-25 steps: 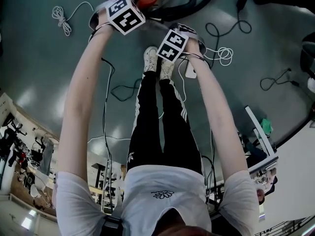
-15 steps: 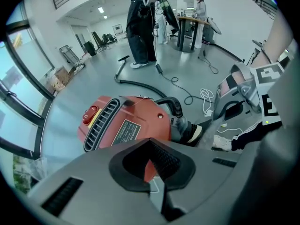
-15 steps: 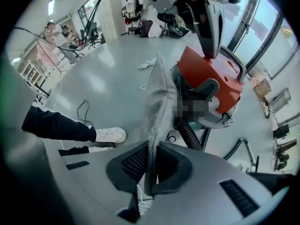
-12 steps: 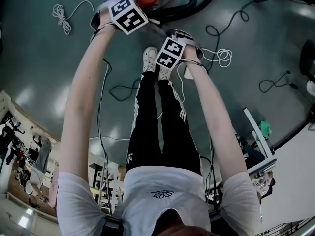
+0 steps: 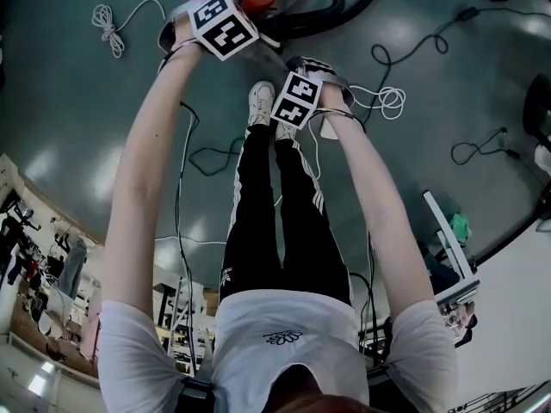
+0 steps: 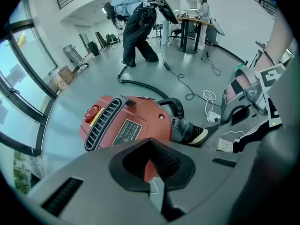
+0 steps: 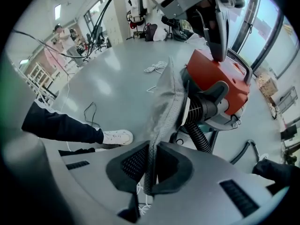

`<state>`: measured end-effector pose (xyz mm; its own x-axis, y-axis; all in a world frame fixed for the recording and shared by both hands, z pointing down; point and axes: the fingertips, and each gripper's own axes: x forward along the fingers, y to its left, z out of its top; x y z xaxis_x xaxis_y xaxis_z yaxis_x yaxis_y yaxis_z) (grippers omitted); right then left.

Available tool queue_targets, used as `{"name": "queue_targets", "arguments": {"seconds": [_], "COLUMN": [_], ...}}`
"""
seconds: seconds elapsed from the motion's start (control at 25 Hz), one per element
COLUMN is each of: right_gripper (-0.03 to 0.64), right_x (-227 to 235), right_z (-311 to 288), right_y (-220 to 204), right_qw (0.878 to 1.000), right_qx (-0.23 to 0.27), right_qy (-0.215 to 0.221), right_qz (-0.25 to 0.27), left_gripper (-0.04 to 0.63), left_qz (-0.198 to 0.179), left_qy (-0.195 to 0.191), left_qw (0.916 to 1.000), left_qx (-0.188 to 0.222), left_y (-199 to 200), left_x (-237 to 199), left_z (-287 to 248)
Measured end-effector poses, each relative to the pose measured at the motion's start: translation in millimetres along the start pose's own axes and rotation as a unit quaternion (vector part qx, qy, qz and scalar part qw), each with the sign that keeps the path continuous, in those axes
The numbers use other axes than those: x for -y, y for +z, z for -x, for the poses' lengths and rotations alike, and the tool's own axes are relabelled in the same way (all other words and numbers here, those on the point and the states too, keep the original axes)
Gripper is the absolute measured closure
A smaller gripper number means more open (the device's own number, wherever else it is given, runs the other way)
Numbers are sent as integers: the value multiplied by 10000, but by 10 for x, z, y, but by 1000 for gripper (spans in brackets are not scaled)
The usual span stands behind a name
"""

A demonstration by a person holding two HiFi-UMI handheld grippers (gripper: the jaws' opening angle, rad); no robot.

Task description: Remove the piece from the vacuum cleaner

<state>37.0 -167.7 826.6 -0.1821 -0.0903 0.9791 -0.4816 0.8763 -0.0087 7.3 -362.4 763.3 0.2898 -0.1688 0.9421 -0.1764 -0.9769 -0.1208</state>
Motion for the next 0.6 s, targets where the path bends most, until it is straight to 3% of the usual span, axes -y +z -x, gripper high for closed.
{"name": "queue_targets", "arguments": {"seconds": [0.16, 0.6], "right_gripper": [595, 595], "right_x": [-20, -90], "right_z": [5, -5], "right_y": [21, 49], "right_qw": [9999, 9999], "right_qx": [9, 43], "right_qy": [40, 27], "right_qz": [131, -109], "left_gripper": [595, 595], "left_qz": [14, 9], "left_qy": [9, 55], "left_qw": [10000, 10000], "left_qx": [40, -5], "left_y": [5, 5], "left_x": [-7, -6], "left_z": [9, 8]}}
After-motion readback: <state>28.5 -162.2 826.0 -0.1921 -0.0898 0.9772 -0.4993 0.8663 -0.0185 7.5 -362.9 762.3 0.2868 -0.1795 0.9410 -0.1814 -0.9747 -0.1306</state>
